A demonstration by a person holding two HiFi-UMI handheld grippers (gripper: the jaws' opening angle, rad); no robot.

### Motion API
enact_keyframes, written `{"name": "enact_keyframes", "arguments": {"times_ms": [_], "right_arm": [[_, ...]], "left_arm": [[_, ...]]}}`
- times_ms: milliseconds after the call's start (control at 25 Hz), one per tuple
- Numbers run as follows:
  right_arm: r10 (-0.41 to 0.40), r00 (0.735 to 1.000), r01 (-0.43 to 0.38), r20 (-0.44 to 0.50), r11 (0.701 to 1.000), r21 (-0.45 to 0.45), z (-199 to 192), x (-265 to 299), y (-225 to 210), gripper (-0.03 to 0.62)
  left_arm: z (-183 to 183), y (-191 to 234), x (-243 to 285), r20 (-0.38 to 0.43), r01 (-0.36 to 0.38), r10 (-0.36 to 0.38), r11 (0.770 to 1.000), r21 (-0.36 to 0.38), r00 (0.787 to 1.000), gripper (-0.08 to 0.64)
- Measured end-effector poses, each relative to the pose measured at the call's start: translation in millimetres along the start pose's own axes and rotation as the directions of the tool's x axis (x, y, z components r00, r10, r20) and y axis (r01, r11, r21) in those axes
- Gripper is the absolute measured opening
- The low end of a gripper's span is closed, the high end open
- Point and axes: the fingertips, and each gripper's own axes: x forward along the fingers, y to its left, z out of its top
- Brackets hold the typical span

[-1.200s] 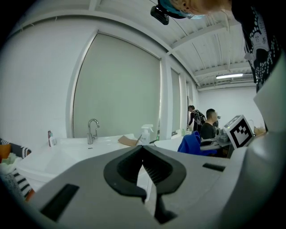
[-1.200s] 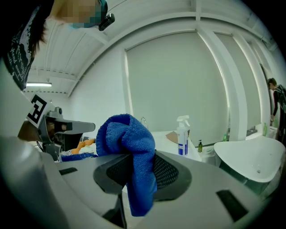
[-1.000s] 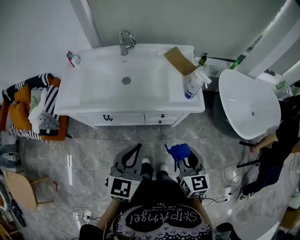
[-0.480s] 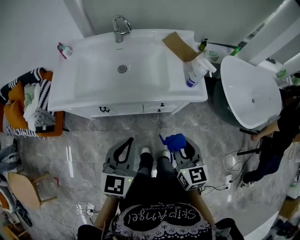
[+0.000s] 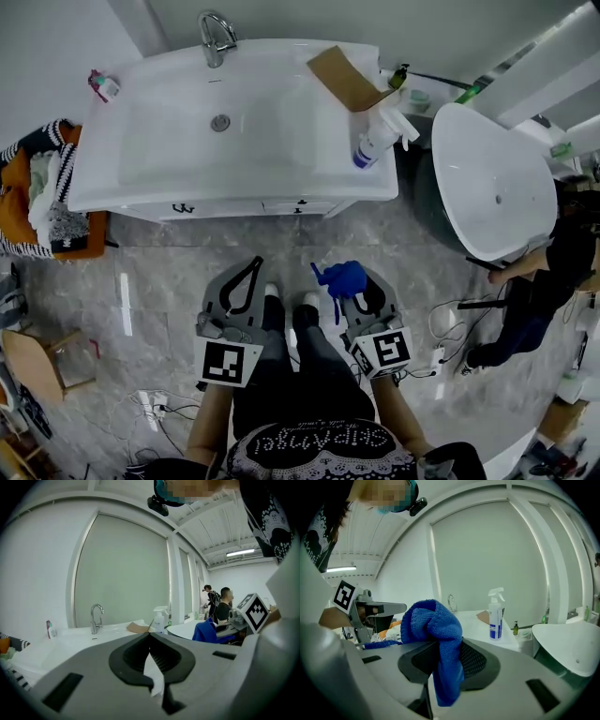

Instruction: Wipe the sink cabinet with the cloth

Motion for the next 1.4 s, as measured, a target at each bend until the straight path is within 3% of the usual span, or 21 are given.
{"name": "enact_keyframes", "arguments": {"times_ms": [240, 560, 720, 880, 1160, 1320, 1400], "right_arm": [[0.024, 1.000, -0.024, -0.016, 0.999, -0.034, -30, 20, -29, 0.115], [-0.014, 0.999, 0.014, 0.036, 1.000, -0.018, -71, 83, -31, 0.115], [0.032, 0.998, -0.033, 0.059, 0.999, 0.002, -110, 131, -17, 0.115], [0.044, 0.991, -0.042, 0.124, 0.999, -0.016, -146, 181, -15, 0.115], [0.112, 0.965, -0.111, 0.239, 0.994, -0.020, -209, 245, -19, 0.115], [0.198, 0.929, -0.172, 0.312, 0.979, -0.108, -213, 279, -10, 0.115], [0.209, 0.910, -0.153, 0.357, 0.972, -0.178, -211, 292, -5, 0.115]], "left_arm": [[-30, -21, 31, 0.015, -0.012, 0.012, 1.000, -0.024, 1.000, 0.002], [-85, 8, 72, 0.028, -0.033, 0.034, 0.997, -0.064, 0.999, 0.002], [-134, 28, 84, 0.034, -0.031, 0.032, 0.999, -0.024, 0.999, 0.002], [-191, 47, 99, 0.076, -0.047, 0.049, 0.998, -0.037, 0.996, 0.002], [-301, 66, 121, 0.108, -0.035, 0.035, 0.999, -0.007, 0.994, 0.002], [-347, 70, 143, 0.139, 0.017, -0.019, 1.000, 0.019, 0.990, 0.002], [-367, 75, 151, 0.157, 0.025, -0.029, 0.999, 0.024, 0.987, 0.002]]}}
